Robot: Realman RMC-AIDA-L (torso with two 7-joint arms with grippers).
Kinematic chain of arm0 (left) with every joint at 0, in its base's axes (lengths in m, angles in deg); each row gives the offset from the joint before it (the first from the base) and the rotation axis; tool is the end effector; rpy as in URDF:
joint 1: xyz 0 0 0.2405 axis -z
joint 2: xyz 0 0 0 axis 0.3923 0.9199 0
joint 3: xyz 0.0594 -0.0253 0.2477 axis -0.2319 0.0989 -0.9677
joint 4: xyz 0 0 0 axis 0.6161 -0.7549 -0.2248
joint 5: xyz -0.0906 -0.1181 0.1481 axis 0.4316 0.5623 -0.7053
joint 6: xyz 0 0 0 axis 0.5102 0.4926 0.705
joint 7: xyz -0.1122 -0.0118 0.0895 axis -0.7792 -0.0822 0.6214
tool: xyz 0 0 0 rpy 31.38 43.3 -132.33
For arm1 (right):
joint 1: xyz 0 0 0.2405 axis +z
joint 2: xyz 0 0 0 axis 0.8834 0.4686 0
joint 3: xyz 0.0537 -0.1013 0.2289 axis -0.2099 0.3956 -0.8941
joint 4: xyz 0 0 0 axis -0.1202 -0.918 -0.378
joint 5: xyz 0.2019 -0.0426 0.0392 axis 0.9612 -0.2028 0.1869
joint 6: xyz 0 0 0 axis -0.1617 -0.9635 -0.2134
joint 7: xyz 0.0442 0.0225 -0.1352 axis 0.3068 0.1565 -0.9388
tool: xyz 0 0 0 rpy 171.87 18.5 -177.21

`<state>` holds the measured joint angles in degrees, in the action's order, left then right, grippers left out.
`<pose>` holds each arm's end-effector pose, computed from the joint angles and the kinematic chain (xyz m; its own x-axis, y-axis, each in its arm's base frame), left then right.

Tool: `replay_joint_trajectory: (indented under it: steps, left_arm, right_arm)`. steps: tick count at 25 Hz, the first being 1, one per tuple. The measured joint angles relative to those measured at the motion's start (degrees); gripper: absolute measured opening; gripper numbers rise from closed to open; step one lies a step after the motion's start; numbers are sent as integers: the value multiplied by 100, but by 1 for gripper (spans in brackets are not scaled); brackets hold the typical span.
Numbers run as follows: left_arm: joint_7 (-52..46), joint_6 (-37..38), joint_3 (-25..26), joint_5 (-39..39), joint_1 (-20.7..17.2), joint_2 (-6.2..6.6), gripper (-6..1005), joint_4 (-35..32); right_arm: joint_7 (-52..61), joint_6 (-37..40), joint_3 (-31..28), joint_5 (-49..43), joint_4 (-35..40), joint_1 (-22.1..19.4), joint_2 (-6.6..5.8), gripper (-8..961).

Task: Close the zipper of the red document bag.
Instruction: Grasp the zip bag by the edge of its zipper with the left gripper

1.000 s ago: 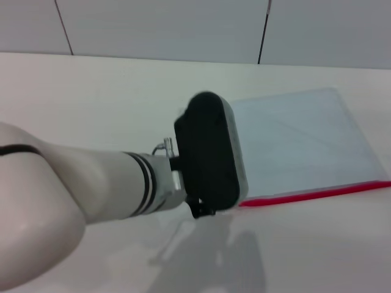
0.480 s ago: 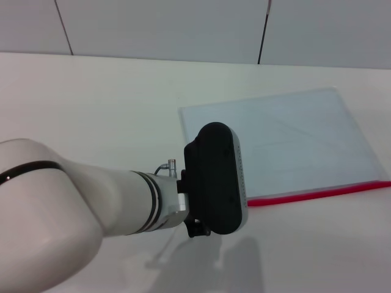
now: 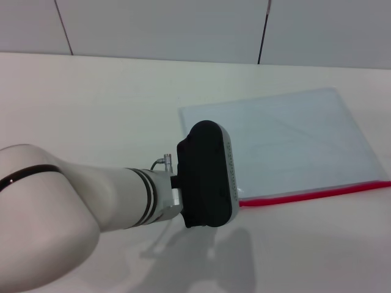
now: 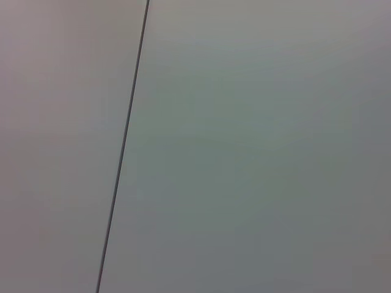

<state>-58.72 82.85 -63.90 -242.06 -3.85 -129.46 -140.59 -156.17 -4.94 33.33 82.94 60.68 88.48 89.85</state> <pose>-0.1492 0.2935 -0.0980 0.9409 -0.0641 -0.3326 -0.2281 -0.8458 -0.4823 0.3103 0.3182 0.0417 0.6967 0.3856 -0.6049 -0.5942 -0.1622 -0.7878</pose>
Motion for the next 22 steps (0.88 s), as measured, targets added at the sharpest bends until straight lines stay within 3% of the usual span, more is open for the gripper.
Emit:
replay_joint_trajectory:
  steps: [22]
  left_arm:
    - [141, -1213, 42, 83, 105, -1, 451, 955]
  right_arm:
    - [0, -46, 8, 0, 0, -15, 0, 729]
